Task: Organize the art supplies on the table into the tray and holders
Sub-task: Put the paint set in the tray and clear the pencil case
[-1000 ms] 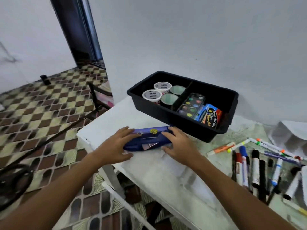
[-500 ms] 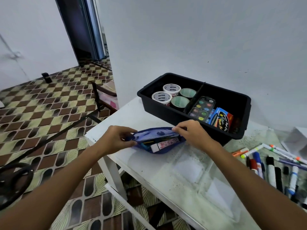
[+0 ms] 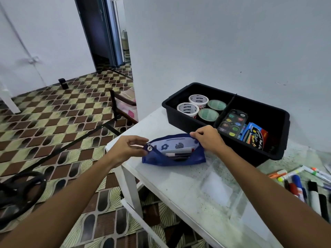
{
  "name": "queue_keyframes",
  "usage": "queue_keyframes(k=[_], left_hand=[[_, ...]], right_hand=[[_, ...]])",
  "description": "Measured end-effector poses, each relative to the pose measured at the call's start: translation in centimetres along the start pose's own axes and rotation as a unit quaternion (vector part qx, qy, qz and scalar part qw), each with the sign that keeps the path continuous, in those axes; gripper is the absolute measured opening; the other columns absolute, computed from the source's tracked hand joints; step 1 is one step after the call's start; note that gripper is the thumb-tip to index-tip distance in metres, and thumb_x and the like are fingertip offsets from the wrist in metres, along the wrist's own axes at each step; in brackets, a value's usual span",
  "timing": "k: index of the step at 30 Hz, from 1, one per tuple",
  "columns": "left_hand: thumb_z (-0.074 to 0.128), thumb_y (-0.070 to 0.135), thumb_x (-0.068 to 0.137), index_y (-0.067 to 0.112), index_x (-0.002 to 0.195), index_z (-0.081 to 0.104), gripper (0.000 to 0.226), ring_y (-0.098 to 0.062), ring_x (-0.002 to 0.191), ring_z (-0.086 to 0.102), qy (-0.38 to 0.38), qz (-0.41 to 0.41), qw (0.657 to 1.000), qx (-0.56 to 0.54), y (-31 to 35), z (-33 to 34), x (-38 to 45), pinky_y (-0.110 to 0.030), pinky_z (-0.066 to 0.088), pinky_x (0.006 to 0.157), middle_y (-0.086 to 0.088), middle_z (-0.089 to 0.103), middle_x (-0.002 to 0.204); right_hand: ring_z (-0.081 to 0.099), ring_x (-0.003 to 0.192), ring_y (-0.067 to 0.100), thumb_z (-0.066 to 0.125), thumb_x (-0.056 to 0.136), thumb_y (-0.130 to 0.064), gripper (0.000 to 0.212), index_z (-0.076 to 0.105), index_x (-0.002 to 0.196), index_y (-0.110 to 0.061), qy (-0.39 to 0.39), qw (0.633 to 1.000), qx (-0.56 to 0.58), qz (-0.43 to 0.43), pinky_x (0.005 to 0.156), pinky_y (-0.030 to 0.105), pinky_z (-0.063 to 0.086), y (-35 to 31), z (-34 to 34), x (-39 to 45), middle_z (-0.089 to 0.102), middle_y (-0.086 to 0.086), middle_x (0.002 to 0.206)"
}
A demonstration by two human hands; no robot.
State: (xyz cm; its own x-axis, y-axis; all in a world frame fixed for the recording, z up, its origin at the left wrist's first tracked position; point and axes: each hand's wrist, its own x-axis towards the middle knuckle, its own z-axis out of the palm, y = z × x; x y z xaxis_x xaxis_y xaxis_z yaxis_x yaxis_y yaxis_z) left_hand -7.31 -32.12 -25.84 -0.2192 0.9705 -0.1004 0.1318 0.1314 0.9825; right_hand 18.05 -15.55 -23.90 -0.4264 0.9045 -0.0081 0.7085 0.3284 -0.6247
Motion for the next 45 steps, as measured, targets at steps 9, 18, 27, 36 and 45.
queue_keyframes(k=[9,18,27,36,45], left_hand=[[0.070,0.000,0.083,0.017,0.092,0.071,0.019,-0.007,0.070,0.068,0.049,0.032,0.998,0.037,-0.7,1.2,0.4,-0.023,0.049,0.044,0.007,0.075,0.078],[0.070,-0.001,0.084,0.016,0.099,0.070,0.022,-0.004,0.051,0.061,0.050,0.061,0.995,0.060,-0.9,0.9,0.2,-0.020,0.045,0.040,0.009,0.074,0.071],[0.071,0.000,0.082,0.009,0.103,0.073,0.023,-0.012,0.072,0.070,0.048,0.082,0.992,0.078,-1.7,0.7,0.3,-0.024,0.048,0.041,0.001,0.076,0.088],[0.075,0.007,0.080,0.017,0.102,0.074,0.023,-0.006,0.080,0.070,0.070,0.108,0.985,0.113,-2.0,0.8,0.6,-0.020,0.055,0.061,0.011,0.074,0.088],[0.065,0.005,0.088,0.015,0.101,0.073,0.018,-0.007,0.084,0.069,0.090,0.114,0.984,0.102,-2.2,1.5,0.4,-0.019,0.057,0.072,0.026,0.070,0.076]], right_hand=[[0.055,0.097,0.026,0.064,0.087,-0.038,0.026,0.073,0.095,-0.015,0.068,0.962,-0.102,-0.246,0.082,0.041,0.046,-5.1,1.8,-4.0,0.067,0.005,0.101],[0.051,0.106,0.020,0.066,0.083,-0.054,0.044,0.072,0.102,-0.016,-0.036,0.983,-0.103,-0.147,0.080,0.033,0.045,-9.3,5.9,-4.4,0.061,0.005,0.112],[0.058,0.088,0.014,0.065,0.087,-0.022,0.015,0.075,0.094,-0.012,-0.026,0.993,0.021,-0.116,0.071,0.026,0.042,-9.2,6.6,-4.1,0.071,0.001,0.100],[0.062,0.084,0.019,0.063,0.091,-0.022,0.017,0.074,0.087,-0.010,-0.032,0.993,0.083,-0.081,0.085,0.046,0.053,-9.8,7.3,-4.0,0.071,0.006,0.086],[0.064,0.081,0.022,0.067,0.086,-0.020,0.016,0.071,0.073,-0.011,-0.070,0.995,0.018,-0.065,0.074,0.038,0.056,-10.1,5.3,-3.4,0.071,0.004,0.080]])
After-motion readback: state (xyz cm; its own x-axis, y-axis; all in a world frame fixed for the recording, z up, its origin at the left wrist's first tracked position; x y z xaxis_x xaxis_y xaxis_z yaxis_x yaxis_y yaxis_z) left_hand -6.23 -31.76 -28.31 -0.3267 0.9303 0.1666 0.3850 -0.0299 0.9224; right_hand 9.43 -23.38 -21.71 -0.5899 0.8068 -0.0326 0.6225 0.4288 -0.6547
